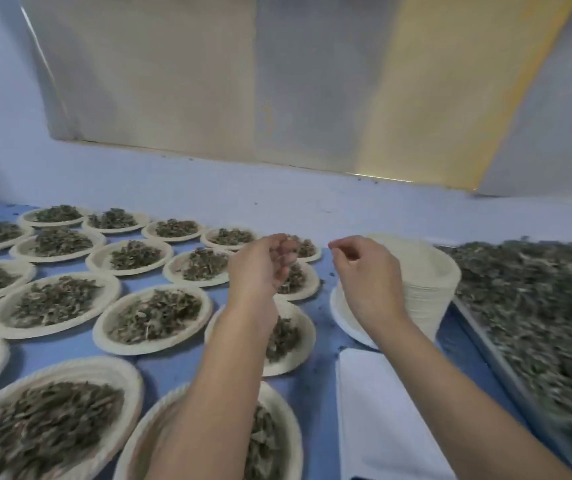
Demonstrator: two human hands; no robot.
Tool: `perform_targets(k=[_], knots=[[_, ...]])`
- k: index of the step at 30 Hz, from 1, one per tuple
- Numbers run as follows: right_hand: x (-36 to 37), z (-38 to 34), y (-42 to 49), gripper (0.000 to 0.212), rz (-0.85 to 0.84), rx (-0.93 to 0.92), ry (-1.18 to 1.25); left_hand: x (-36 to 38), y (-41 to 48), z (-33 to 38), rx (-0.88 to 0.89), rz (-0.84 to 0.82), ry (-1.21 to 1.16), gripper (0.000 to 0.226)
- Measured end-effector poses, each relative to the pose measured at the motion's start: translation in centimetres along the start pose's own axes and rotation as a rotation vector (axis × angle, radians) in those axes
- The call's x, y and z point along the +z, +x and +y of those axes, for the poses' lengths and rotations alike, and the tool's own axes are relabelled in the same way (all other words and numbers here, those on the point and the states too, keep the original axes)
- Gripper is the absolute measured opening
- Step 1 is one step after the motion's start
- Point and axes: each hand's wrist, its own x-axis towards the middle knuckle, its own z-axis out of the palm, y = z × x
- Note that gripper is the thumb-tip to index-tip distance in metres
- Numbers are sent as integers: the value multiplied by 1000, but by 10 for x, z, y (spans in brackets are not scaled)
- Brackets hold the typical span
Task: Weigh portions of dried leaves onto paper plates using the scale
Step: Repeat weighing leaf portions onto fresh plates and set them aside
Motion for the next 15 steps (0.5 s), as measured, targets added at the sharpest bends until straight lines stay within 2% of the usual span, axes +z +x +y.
perform_targets(k=[2, 4, 9, 15], knots=[[-20, 25, 0, 20, 55, -126, -251, 17, -10, -18, -21, -26, -10, 19], [-34, 43, -1, 26, 14, -154, -399, 27, -17, -29, -25, -34, -19, 19], [-43, 55, -2, 32, -142, -147, -512, 36, -26, -39, 20, -25, 36, 16], [-41, 53, 1, 27, -157, -204, -620, 36, -30, -42, 26, -29, 86, 16]])
